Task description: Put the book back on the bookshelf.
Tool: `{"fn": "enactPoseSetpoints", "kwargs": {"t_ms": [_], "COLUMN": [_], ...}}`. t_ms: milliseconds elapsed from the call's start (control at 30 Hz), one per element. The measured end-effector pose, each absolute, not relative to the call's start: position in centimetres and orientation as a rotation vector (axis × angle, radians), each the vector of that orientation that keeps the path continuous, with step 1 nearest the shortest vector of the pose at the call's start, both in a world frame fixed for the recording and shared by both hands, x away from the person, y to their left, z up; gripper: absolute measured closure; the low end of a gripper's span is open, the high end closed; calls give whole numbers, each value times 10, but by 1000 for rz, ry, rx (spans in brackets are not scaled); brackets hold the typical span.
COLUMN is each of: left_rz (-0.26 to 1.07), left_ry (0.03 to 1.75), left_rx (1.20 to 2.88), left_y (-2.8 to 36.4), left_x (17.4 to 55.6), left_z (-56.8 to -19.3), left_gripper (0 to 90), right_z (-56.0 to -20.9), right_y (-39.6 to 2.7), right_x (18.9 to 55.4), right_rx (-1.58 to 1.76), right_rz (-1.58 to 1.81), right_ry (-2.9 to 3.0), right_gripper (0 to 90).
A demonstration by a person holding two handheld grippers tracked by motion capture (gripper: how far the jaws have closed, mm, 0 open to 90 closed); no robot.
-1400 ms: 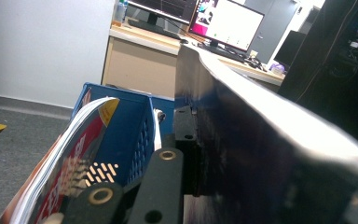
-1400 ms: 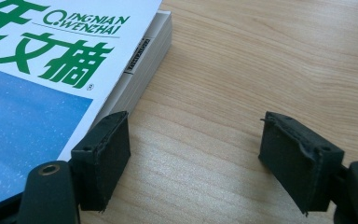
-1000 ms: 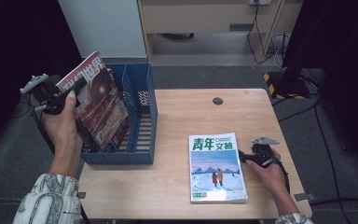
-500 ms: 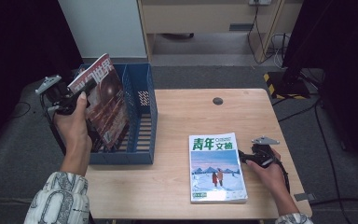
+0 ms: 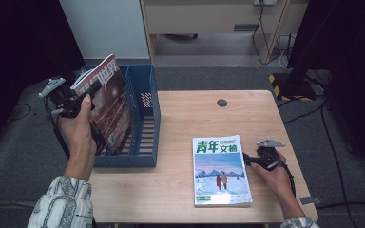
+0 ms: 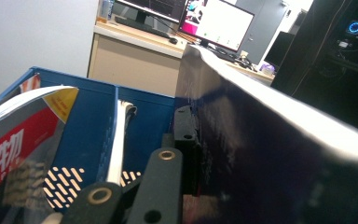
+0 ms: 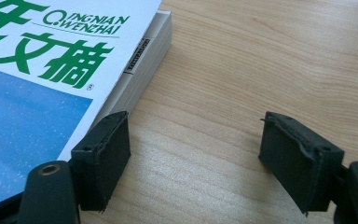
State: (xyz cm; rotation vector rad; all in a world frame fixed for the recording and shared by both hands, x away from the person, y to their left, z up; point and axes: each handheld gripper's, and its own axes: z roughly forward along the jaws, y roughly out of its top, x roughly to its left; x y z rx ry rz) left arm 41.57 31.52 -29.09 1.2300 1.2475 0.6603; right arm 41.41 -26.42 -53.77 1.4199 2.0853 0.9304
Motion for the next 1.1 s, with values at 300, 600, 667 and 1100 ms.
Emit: {"fn": "enactPoseSetpoints", "kwargs": {"t_ms": [300, 600, 667, 1100], "left_rz": [655, 699, 706, 708], "left_ry": [1233, 1267, 1269, 1255], "left_rx": [1235, 1195, 1186, 1204], "left_y": [312, 327, 329, 311], "left_x": [416, 411, 410, 424], "left_z": [-291, -290, -290, -305], "left_gripper": [825, 830, 831, 826], "right_z": [-538, -538, -538, -538], "right_y": [-264, -264, -264, -264], "right_x": [414, 414, 414, 414], "right_rx": [1420, 1418, 1416, 1415], "right_rz": [930, 930, 929, 930], "right_ry": [2086, 2085, 2086, 2086], "right_gripper": [243, 243, 243, 243]}}
